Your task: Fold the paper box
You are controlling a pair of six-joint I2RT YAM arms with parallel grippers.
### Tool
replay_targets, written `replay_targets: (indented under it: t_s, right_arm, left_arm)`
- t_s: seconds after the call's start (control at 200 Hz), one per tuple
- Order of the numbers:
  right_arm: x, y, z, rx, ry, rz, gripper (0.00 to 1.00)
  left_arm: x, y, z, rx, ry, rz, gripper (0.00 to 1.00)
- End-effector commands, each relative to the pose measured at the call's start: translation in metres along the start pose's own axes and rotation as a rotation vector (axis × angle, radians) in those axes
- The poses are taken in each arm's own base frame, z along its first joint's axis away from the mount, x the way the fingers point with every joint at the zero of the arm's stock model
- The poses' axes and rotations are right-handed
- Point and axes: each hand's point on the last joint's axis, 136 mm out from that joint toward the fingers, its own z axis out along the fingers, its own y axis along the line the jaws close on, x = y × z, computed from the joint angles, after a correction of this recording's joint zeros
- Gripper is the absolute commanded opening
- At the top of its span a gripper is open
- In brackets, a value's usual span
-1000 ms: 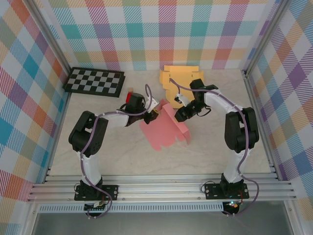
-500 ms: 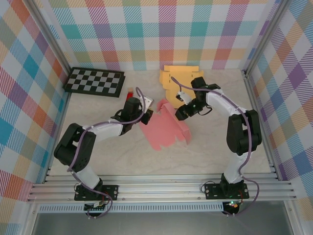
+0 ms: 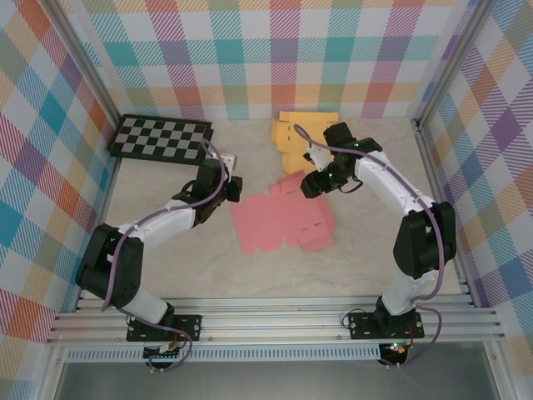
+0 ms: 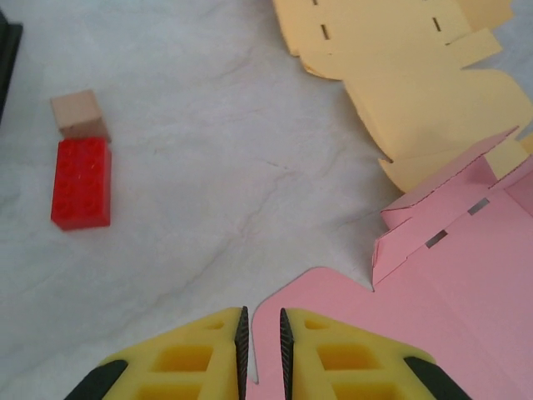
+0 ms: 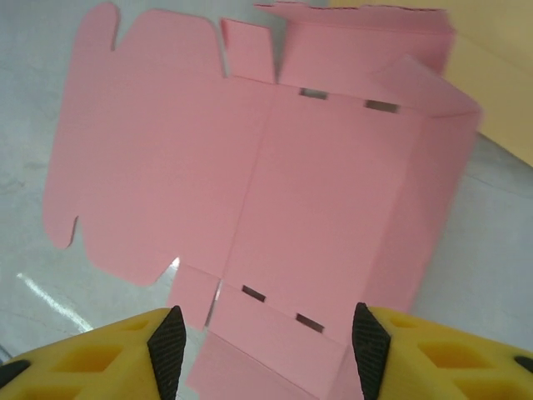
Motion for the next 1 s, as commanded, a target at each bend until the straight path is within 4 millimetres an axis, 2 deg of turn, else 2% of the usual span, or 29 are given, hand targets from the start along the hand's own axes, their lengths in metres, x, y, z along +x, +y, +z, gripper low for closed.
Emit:
replay_targets:
  t_s: [0.0,0.11,0.25,0.47,0.77,0.995]
  right_arm:
    - [0.027,-0.017,-0.011,0.149,0.076,0.114,0.58]
    - [0.054,-0.035,0.003,0.227,0.149,0.153,0.57]
    - [0.072,-0.034,0.024,0.18,0.17,0.171,0.56]
    - [0.075,-0.042,0.049,0.174,0.201,0.156,0.54]
    - [0.077,-0.059,0.061,0.161,0.2,0.164,0.52]
    - [0.078,-0.045,0.08,0.047,0.193,0.131,0.48]
  left_arm:
    - [0.0,0.004,-0.017,-0.026,0.04,-0.113,0.2]
    - [0.004,-0.003,-0.021,0.017,0.062,-0.119,0.21]
    - [0.009,-0.005,-0.021,0.036,0.075,-0.114,0.21]
    - [0.009,-0.016,-0.018,0.089,0.086,-0.113,0.21]
    - [0.014,-0.02,-0.016,0.116,0.099,-0.107,0.22]
    - [0.014,-0.026,-0.014,0.151,0.1,-0.103,0.23]
